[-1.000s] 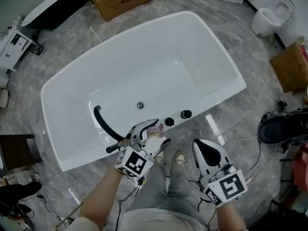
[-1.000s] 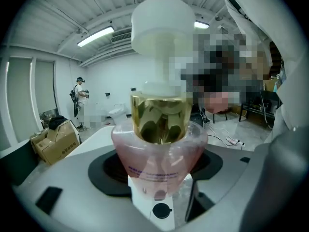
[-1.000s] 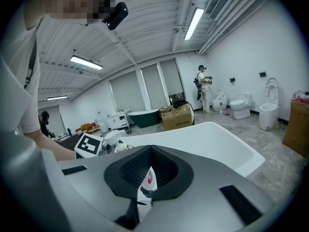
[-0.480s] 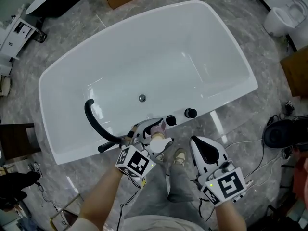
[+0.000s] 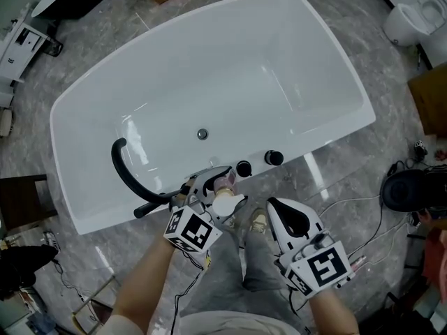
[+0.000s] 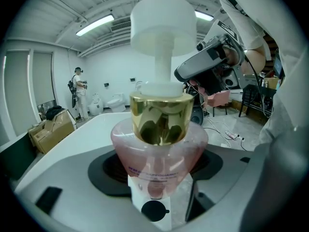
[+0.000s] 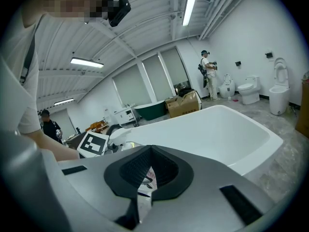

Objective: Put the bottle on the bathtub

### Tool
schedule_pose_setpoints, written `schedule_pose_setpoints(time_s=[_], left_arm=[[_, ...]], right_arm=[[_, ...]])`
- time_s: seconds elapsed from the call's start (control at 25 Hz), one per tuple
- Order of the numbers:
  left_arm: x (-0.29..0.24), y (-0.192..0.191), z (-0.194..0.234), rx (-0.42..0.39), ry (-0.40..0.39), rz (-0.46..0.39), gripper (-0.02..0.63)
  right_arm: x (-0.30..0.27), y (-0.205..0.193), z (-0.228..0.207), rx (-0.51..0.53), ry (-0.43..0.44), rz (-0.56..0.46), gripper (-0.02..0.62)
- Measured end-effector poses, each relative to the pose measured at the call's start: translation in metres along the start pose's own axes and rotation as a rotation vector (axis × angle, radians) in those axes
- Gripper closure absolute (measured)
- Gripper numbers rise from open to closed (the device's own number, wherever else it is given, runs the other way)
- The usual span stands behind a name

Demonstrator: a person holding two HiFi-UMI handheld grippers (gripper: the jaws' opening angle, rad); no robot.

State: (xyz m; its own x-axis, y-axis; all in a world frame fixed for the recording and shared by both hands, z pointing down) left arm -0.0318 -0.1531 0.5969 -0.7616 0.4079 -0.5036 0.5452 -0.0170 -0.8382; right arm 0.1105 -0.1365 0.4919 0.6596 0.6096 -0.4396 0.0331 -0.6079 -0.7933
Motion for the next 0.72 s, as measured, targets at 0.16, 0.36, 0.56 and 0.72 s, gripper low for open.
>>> schedule_pose_setpoints(time_s=[0.16,0.36,0.56,0.72], left_arm=[[-0.001,-0.004,-0.004,0.007,-0.018,0.007,0.264],[-0.008,-0.011,-0.002,0.003,-0.027,0.018,0.264],[-0.016,-0.019,-0.001,0.020,-0.042,0.018,0.264],[-0.022,-0.025,-0.002,0.032,-0.054,0.015,0.264]], right_arm=[[-0.001,-0.004,0.001,-0.019,0.005,0.012,0.569],[-0.006,-0.009,-0.001,-0.032,0.014,0.021,0.569],[-0.009,-0.017,-0.003,-0.042,0.014,0.036,0.569],[-0.010,-0.022,-0.005,-0.051,0.012,0.050,0.569]])
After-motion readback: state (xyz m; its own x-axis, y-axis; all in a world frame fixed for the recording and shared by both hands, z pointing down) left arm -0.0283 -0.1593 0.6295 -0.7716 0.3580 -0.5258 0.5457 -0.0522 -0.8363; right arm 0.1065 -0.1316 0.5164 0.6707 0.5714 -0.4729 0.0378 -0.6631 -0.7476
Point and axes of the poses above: the fingertips, and each gripper's own axes: x backward along the fingers, z to its left, y out of its top, the point moved 7 cm from there along x, backward along the fingers, and after that the axes turned 7 degrees about -x, right-handed, at the moved point
